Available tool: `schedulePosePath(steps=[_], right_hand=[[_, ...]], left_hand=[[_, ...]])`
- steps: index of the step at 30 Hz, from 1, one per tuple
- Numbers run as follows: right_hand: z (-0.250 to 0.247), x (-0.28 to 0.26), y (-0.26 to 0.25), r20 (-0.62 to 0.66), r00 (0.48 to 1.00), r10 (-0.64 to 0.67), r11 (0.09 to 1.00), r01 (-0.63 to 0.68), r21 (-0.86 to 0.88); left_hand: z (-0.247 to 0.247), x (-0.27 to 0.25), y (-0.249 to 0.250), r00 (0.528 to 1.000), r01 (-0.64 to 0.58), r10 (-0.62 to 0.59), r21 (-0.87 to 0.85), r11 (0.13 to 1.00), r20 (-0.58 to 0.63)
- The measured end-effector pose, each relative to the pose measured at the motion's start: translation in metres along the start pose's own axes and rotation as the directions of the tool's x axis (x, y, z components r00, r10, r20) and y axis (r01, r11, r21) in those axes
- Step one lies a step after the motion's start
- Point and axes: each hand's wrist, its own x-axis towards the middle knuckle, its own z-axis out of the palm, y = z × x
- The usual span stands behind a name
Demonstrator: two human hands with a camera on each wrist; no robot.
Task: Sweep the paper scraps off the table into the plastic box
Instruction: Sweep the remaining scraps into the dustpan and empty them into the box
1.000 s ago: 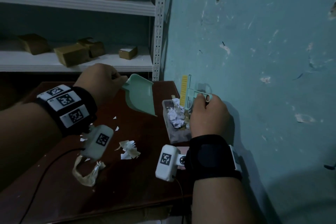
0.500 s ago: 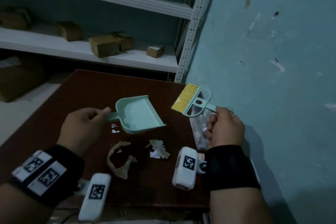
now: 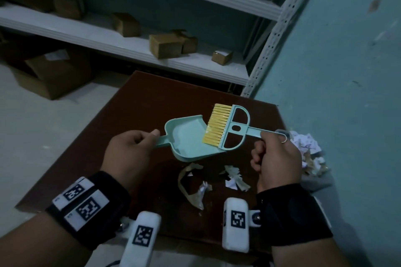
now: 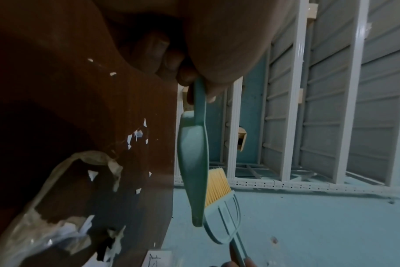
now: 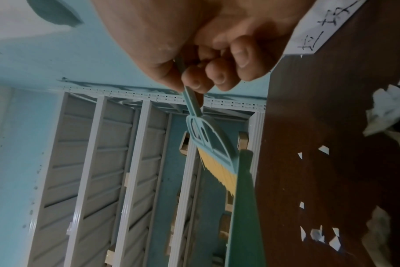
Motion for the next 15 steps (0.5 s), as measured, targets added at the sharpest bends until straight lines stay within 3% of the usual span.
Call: schedulePosePath(steps=[4,10,13,15], right_hand=[[0.006,-0.003,0.001,0.016,0.999,0.035,0.999,-0.036,0.014],[-0.012,0.020,-0.017,-0.102,0.995,0.022,0.993,-0.010,0.117],[-0.019,0.051,-0.034,-0.108,0.994,-0.030,1.000,0.030,0.003],[-0.026,0.090,-0.048,-0.131,0.987,-0.092,0.979,0.066,-0.195]], left_hand=[[-0.001,0.001,0.001,0.999,-0.051,0.051,0.035,0.998,0.019],[-0.001,0.010,0.006,0.995,-0.092,0.090,0.046,0.995,0.043],[0.000,0.014,0.011,0.992,-0.109,0.105,0.054,0.993,0.076],[0.003,0.017,0.013,0.991,-0.093,0.088,0.043,0.995,0.098]])
